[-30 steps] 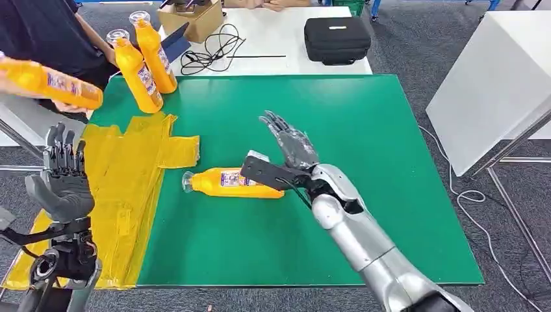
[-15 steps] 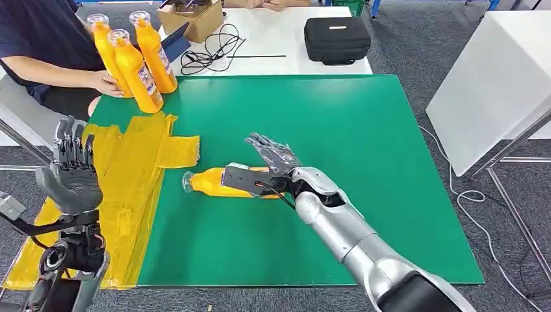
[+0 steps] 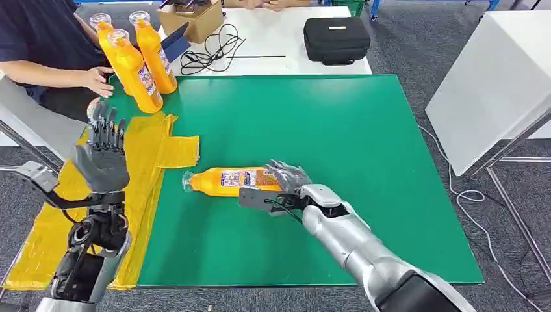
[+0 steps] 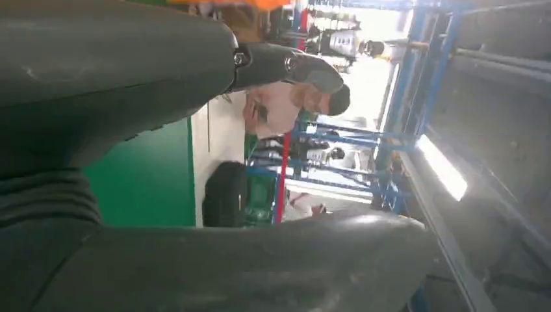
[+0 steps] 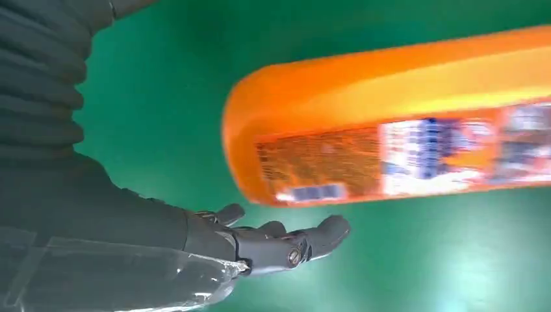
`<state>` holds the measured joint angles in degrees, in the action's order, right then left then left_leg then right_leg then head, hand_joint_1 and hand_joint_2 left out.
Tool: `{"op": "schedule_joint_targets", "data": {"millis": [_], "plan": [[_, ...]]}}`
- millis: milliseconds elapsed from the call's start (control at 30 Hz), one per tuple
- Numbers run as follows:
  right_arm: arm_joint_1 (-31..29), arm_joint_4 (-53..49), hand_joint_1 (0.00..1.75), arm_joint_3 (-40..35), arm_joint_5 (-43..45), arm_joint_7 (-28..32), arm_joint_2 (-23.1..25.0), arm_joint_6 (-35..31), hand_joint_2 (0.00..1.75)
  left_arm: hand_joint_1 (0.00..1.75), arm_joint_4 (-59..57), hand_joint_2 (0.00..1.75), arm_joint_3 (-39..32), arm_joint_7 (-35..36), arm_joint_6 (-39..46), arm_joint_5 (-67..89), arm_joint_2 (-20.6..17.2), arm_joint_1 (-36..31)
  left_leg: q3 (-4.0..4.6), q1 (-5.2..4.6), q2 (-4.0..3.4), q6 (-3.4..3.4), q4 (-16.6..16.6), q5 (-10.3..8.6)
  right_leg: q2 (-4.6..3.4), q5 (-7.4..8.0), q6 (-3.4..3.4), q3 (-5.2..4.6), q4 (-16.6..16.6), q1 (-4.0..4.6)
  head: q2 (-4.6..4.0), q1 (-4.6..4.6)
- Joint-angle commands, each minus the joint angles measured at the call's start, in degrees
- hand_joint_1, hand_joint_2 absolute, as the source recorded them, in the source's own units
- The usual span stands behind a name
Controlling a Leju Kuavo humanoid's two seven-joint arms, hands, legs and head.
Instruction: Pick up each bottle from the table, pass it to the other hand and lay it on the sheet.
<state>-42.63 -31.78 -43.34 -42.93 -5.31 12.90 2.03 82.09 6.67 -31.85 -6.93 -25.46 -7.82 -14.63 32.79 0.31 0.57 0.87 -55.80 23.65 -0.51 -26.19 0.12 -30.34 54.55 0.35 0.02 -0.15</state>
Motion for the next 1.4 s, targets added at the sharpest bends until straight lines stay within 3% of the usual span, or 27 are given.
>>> {"op": "schedule_joint_targets", "data": {"millis": [33,467,667,700,900,1000,1267,1400], "plan": [[-3.8,10.4,0.0,0.7,-1.6,-1.0,0.2,-2.2,1.75,0.0,-11.1,0.0,5.0,-0.3,-1.0,-1.6,2.2,-6.6,-0.15,0.02,0.21,-0.02,0.0,0.04,0.29,-0.1,0.08,0.25,-0.1,0.02,0.0,0.0],[-5.2,12.4,0.0,1.6,-1.7,-1.4,1.0,-2.4,1.75,0.0,-11.2,0.0,5.4,-0.5,-0.9,-1.7,2.5,-7.1,-0.04,0.01,0.05,0.0,0.0,0.03,0.16,-0.05,0.07,0.09,0.0,0.02,0.0,0.0],[-5.8,11.9,0.0,3.4,-3.4,-2.0,1.1,-9.1,1.75,0.0,-13.5,0.0,6.2,0.0,-0.9,-1.9,4.3,-11.0,0.01,0.05,0.16,-0.02,-0.1,0.04,0.27,-0.08,0.08,0.09,0.0,0.05,0.0,0.0],[-5.7,11.0,0.0,4.2,-3.1,-1.3,1.1,-10.5,0.0,0.0,-13.9,0.0,6.2,0.2,-0.8,-1.8,4.5,-11.7,-0.04,0.07,0.21,-0.03,-0.1,0.08,0.35,-0.13,0.11,0.18,0.0,0.07,0.0,0.0],[-4.2,7.0,0.0,4.3,-4.7,0.0,0.1,-12.2,0.0,0.0,-14.6,0.0,6.0,0.6,-0.8,-1.7,4.8,-12.3,-0.05,0.05,0.12,-0.03,-0.1,0.07,0.25,-0.1,0.1,0.15,0.0,0.05,0.0,0.0],[0.0,-3.1,0.0,5.5,-6.0,2.7,-2.3,-12.6,0.0,0.0,-15.6,0.0,5.8,0.3,-1.2,-1.6,4.4,-12.6,-0.06,0.05,0.12,-0.02,0.0,0.07,0.23,-0.09,0.09,0.16,0.0,0.05,0.0,0.0],[7.6,-31.1,0.0,6.9,-3.5,3.5,-7.9,-1.9,0.0,0.0,-13.3,0.0,5.7,-0.4,-1.9,-2.4,3.1,-10.9,0.03,0.02,0.06,0.0,0.0,0.06,0.15,-0.08,0.1,0.04,0.0,0.02,0.0,-0.02],[8.1,-31.1,0.0,4.8,-2.6,4.1,-7.2,-0.1,0.0,0.0,-11.0,0.0,4.8,-0.8,-0.9,-3.3,2.1,-9.2,-0.02,0.04,0.05,-0.01,0.0,0.09,0.16,-0.09,0.1,0.11,0.0,0.04,0.0,0.0]]}}
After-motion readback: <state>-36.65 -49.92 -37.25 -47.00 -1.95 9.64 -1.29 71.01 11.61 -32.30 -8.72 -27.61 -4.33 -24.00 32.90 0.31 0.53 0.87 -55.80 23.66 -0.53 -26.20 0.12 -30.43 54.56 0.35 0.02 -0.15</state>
